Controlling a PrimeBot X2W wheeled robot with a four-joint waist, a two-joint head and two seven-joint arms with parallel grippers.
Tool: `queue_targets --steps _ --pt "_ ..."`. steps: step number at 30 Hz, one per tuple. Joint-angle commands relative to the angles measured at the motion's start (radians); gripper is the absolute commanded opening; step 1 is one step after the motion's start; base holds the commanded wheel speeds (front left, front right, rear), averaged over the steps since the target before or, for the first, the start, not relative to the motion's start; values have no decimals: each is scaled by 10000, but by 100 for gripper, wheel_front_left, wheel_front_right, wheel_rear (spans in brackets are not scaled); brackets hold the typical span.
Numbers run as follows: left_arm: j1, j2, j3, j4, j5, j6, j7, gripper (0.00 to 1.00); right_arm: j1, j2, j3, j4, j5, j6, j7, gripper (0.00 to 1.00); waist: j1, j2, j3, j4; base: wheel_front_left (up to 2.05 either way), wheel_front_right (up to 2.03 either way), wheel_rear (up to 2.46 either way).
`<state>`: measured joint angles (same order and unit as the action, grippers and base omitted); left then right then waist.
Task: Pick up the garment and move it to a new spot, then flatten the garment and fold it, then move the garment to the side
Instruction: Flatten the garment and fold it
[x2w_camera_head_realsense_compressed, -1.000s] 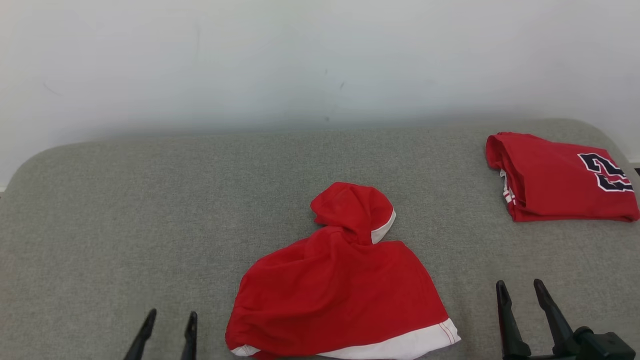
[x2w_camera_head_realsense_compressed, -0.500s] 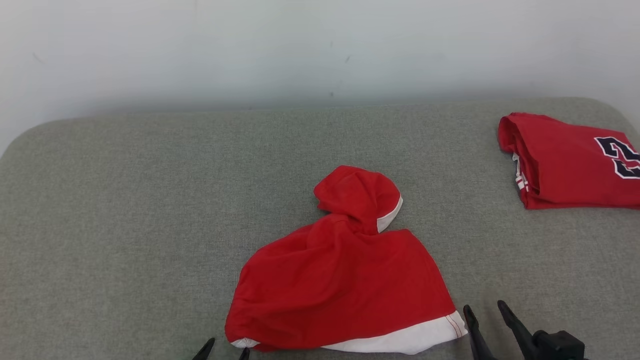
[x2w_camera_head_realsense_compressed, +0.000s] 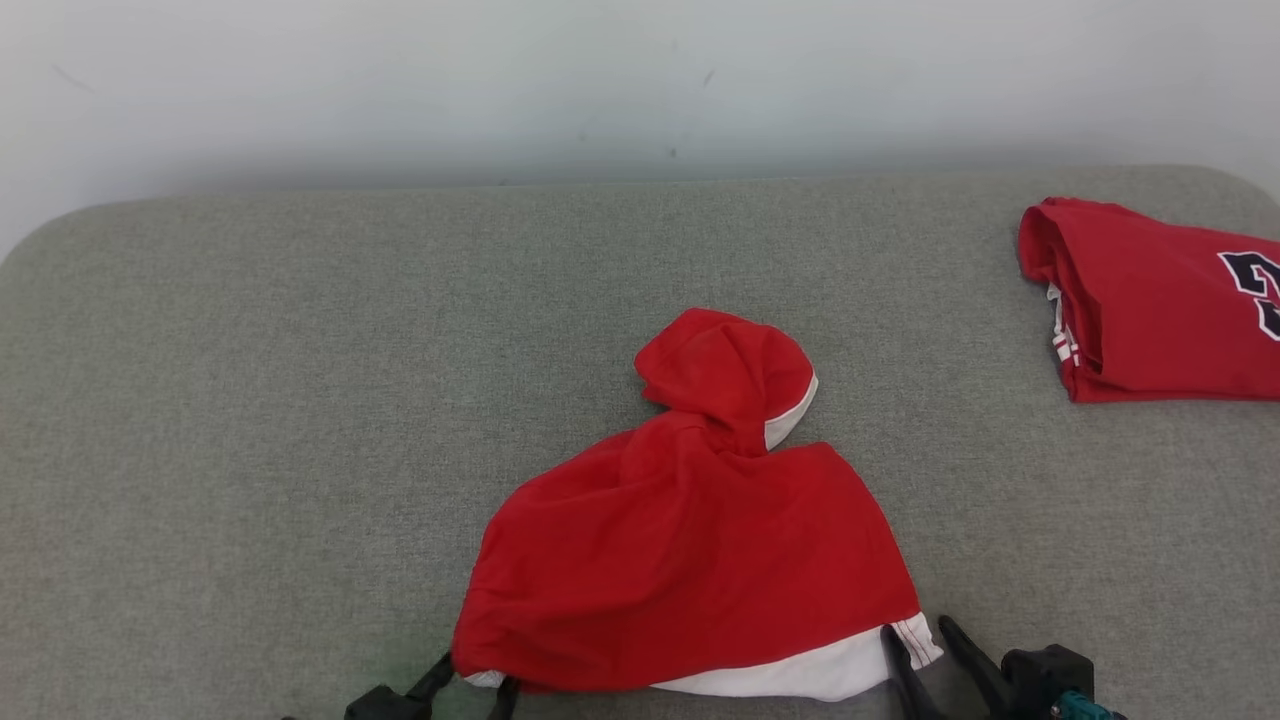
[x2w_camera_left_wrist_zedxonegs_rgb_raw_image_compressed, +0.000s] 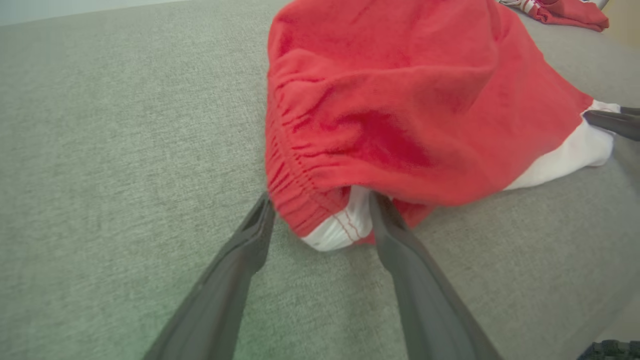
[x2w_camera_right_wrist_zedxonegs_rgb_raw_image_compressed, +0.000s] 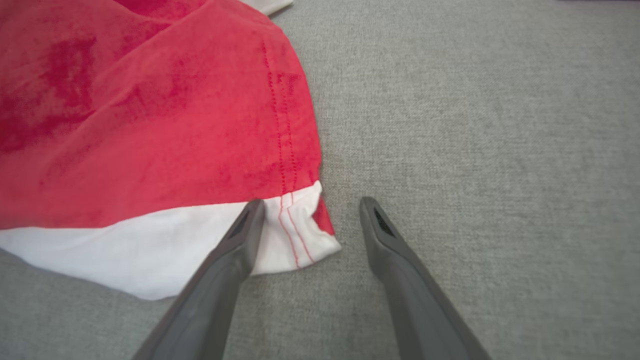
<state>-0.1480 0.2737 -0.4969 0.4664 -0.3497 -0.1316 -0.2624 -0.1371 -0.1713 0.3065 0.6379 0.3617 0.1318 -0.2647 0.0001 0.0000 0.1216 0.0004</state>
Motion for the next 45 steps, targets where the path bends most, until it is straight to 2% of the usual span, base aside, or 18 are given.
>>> queue_targets --steps 1,2,5,10,16,20,21,26,35,42,43,45 --pt "-186 40 -105 58 -51 26 -31 22 -122 59 132 264 104 -21 59 11 -1 0 5 7 0 0 0" --pt "-229 44 -131 57 -91 26 -31 0 -187 61 208 345 162 -21 54 0 -1 0 -3 10 0 0 0" --pt "-204 45 -120 -49 -121 25 -29 0 -306 -5 339 344 295 -21 34 0 -1 0 -57 11 0 0 0" --pt "92 114 97 -847 -26 25 -30 0 -41 -177 27 -918 376 -21 14 0 -1 0 -133 -10 0 0 0" --pt "-610 625 254 -2022 -9 25 -32 0 -516 -406 -200 -2499 584 -21 10 0 -1 0 -72 -164 0 0 0" --pt "-1902 1214 -96 -2295 -150 25 -30 0 -1634 -642 -77 -2861 1041 -21 99 0 -1 0 196 -352 0 0 0" --pt "-1902 1214 -96 -2295 -150 25 -30 0 -1634 -642 -77 -2861 1041 -21 99 0 -1 0 196 -352 0 0 0" --pt "-4657 1849 -850 -2348 -847 26 453 0 -3890 -896 -12 -2809 1553 -21 440 0 -1 0 1177 -527 0 0 0" --pt "-10639 2299 -1800 -1511 -2859 25 1523 0 -9595 -1206 -424 -1733 2121 -21 1459 0 -1 0 3854 -664 0 0 0" --pt "-14588 2433 -2540 -200 -4225 25 2092 0 -13760 -1013 -977 -33 2264 -21 2149 0 -1 0 5178 -655 0 0 0" --pt "-15529 2431 -2765 233 -4479 26 2184 0 -14736 -932 -1129 473 2115 -21 2154 0 -1 0 5395 -678 0 0 0" --pt "-16421 2348 -2980 649 -4738 26 2245 0 -15579 -891 -1276 997 1994 -21 2135 0 -1 0 5554 -683 0 0 0"
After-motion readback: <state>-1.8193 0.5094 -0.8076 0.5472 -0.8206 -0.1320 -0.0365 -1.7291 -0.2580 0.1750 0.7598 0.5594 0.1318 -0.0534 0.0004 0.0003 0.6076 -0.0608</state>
